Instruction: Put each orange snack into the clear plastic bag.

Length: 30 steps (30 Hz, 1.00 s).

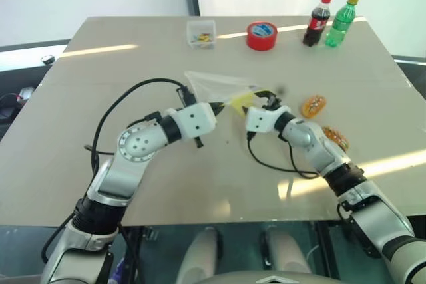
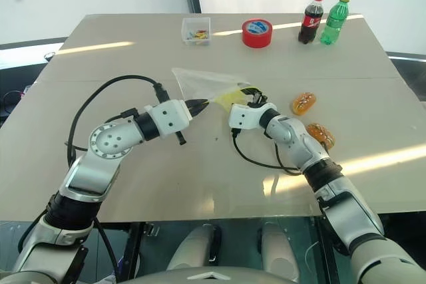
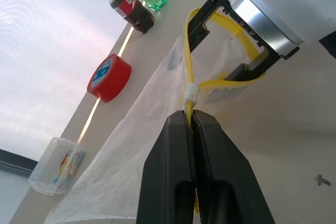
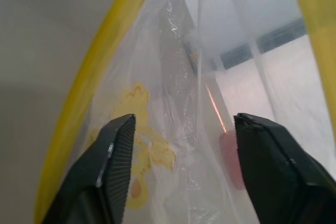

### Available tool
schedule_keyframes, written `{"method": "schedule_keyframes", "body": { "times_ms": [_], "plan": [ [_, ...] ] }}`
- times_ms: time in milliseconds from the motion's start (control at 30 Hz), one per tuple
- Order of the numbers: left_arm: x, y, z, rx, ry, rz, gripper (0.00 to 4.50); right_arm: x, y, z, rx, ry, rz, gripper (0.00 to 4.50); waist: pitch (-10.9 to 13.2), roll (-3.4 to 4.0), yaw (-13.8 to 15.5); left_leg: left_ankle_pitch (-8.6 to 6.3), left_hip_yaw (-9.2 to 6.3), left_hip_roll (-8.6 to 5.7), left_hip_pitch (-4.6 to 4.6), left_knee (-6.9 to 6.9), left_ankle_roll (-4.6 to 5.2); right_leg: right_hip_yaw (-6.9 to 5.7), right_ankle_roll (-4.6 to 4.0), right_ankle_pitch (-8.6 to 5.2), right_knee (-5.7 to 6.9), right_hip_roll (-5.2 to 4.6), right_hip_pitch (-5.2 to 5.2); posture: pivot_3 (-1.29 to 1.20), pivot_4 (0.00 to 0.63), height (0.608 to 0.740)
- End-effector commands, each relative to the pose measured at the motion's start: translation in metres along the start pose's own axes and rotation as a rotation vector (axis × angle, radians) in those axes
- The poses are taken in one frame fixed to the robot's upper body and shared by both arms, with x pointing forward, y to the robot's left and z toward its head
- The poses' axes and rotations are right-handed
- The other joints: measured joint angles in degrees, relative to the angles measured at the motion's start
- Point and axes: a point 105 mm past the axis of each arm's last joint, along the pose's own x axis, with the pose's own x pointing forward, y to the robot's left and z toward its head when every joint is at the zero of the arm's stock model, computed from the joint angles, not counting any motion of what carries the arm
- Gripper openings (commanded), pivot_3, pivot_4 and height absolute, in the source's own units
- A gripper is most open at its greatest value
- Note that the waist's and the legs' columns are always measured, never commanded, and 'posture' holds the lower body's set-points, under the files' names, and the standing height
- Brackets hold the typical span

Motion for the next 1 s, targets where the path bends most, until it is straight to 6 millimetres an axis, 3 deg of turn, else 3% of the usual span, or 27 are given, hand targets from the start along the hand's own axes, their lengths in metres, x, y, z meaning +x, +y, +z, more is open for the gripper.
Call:
{"method": "schedule_keyframes", "body": {
  "times_ms": [33, 133, 267, 433, 500, 633, 767, 1000],
  "plan": [
    [-0.005, 0.013, -0.001, -0.012, 0.002, 0.069, 0.00, 0.002, -0.016, 0.006, -0.050, -0.034, -0.052, 4.47, 0.0, 0.00, 0.0, 0.00, 0.00, 0.00, 0.00, 0.00, 0.00, 0.00, 0.00, 0.00, 0.00, 0.00, 0.00, 0.00, 0.150, 0.740],
    [-0.006, 0.015, -0.006, -0.039, 0.021, 0.083, 0.00, 0.000, -0.026, 0.007, -0.045, -0.036, -0.091, 4.47, 0.0, 0.00, 0.0, 0.00, -0.01, 0.00, 0.00, 0.00, 0.00, 0.00, 0.00, 0.00, 0.01, 0.00, 0.00, 0.00, 0.150, 0.740],
    [-0.005, 0.027, -0.019, -0.061, 0.079, 0.147, 0.00, -0.007, -0.043, 0.010, 0.141, -0.053, -0.140, 4.47, 0.0, 0.00, 0.0, 0.00, -0.01, 0.01, 0.00, 0.00, 0.00, 0.00, 0.00, 0.00, 0.02, 0.00, 0.00, 0.00, 0.150, 0.740],
    [-0.003, 0.040, -0.032, -0.105, 0.119, 0.198, 0.00, -0.029, -0.060, 0.014, 0.268, -0.027, -0.185, 4.47, 0.0, 0.00, 0.3, -0.01, -0.09, 0.04, -0.04, 0.02, 0.02, -0.07, 0.00, 0.00, -0.01, -0.01, 0.03, 0.00, 0.150, 0.740],
    [-0.001, 0.043, -0.033, -0.107, 0.115, 0.213, 0.00, -0.042, -0.068, 0.009, 0.403, 0.036, -0.227, 4.47, 0.0, 0.00, 0.3, -0.01, -0.08, 0.03, -0.05, 0.02, 0.02, -0.06, 0.00, 0.00, -0.01, -0.02, 0.02, 0.00, 0.150, 0.740],
    [0.002, 0.044, -0.032, -0.119, 0.107, 0.225, 0.00, -0.065, -0.073, -0.020, 0.750, 0.236, -0.345, 4.47, 0.0, 0.00, 0.2, -0.01, -0.10, 0.04, -0.05, 0.04, 0.03, -0.07, 0.00, 0.00, 0.02, -0.02, 0.03, 0.00, 0.150, 0.740],
    [0.005, 0.042, -0.030, -0.102, 0.100, 0.217, 0.00, -0.088, -0.067, -0.058, 0.912, 0.486, -0.543, 4.47, 0.0, 0.00, 0.3, -0.01, -0.09, 0.03, 0.01, 0.05, 0.02, -0.06, 0.00, 0.00, 0.14, -0.01, 0.01, 0.00, 0.150, 0.740],
    [0.008, 0.038, -0.029, -0.070, 0.103, 0.191, 0.00, -0.084, -0.041, -0.077, 1.073, 0.653, -0.603, 4.47, 0.0, 0.01, 0.0, -0.01, -0.01, -0.02, 0.02, 0.03, 0.02, 0.02, 0.00, 0.00, 0.16, -0.02, -0.04, 0.00, 0.150, 0.740]
  ]
}}
